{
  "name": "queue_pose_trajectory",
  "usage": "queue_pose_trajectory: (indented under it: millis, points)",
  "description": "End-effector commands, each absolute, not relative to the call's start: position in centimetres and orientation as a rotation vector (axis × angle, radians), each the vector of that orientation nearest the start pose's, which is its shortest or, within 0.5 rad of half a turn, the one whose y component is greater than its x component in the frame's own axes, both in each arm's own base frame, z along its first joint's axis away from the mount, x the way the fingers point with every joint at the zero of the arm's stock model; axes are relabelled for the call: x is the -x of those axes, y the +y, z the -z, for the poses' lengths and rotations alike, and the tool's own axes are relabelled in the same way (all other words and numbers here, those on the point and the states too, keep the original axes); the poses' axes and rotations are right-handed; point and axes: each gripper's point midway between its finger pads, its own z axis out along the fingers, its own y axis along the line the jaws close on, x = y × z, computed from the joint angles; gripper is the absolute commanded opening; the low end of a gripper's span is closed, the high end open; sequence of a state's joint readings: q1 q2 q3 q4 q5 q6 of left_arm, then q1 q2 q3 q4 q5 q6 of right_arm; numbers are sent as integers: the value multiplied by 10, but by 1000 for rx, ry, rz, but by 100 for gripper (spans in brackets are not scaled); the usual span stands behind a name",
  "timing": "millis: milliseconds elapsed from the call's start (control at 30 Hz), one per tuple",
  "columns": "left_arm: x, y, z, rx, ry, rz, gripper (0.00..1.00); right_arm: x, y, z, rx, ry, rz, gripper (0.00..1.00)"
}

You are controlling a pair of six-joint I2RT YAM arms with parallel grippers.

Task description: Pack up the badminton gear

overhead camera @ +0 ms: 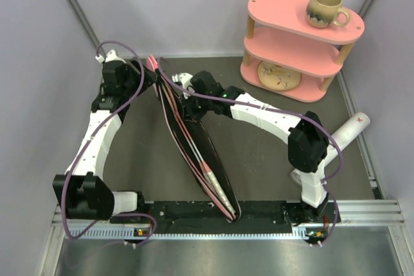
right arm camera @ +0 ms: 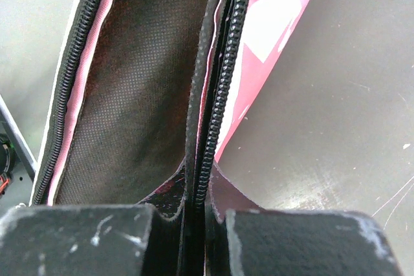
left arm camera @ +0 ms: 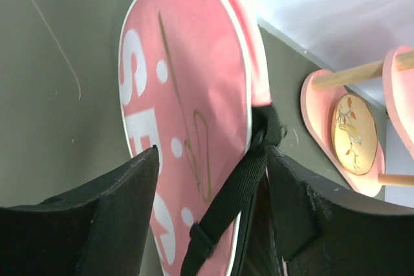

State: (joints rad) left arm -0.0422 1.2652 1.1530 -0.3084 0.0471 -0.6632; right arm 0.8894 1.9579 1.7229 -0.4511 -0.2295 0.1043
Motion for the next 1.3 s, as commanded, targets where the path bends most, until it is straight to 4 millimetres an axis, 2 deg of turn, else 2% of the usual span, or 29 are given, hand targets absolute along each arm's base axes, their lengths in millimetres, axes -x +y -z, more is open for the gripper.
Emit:
queue_pose_trajectory:
  millis: [0, 33, 100, 200, 333, 367, 567, 633, 800, 867, 900, 933, 967, 1033, 1067, 1100, 1133, 1167, 1267]
  points:
    - [-433, -54, -321, 490, 1799, 583, 72, -310, 463, -224, 1009, 1952, -848, 0]
    - [-436, -56, -325, 473, 1789, 601, 83, -309, 463, -223, 1013, 1954, -852, 0]
    - [-443, -61, -330, 451, 1770, 629, 94, -308, 464, -223, 1012, 1957, -861, 0]
    - [-450, -66, -327, 452, 1769, 672, 94, -307, 464, -221, 1012, 1965, -872, 0]
    - [-455, -66, -314, 484, 1811, 671, 80, -305, 466, -222, 1007, 1967, -887, 0]
    - [-455, -66, -309, 491, 1821, 669, 72, -304, 466, -221, 1010, 1970, -892, 0]
    - [-456, -68, -304, 484, 1833, 677, 52, -303, 467, -220, 1005, 1977, -901, 0]
    - [-456, -66, -303, 485, 1836, 665, 42, -303, 466, -219, 1004, 1981, -901, 0]
    - [-453, -66, -302, 467, 1832, 664, 27, -302, 467, -216, 983, 2003, -916, 0]
    - [-452, -68, -300, 459, 1834, 676, 16, -302, 468, -214, 978, 2013, -924, 1]
    - [-452, -68, -300, 457, 1833, 680, 13, -302, 468, -215, 975, 2014, -927, 4]
    - [-452, -69, -298, 456, 1837, 685, 5, -303, 468, -214, 966, 2020, -921, 6]
    - [-451, -70, -298, 460, 1839, 693, 1, -303, 468, -214, 960, 2023, -922, 14]
    - [-451, -72, -297, 451, 1837, 706, 0, -304, 467, -217, 949, 2024, -923, 25]
    - [-451, -73, -297, 452, 1838, 713, 0, -307, 467, -218, 926, 2033, -937, 36]
    - [-452, -64, -295, 472, 1834, 709, 0, -309, 470, -224, 916, 2022, -971, 40]
    - [-452, -63, -296, 467, 1824, 717, 0, -310, 471, -227, 900, 2023, -987, 45]
    - [-452, -65, -296, 468, 1822, 734, 0, -315, 474, -236, 852, 2027, -1019, 55]
    - [-450, -67, -299, 453, 1803, 776, 0, -330, 479, -252, 729, 2027, -1134, 70]
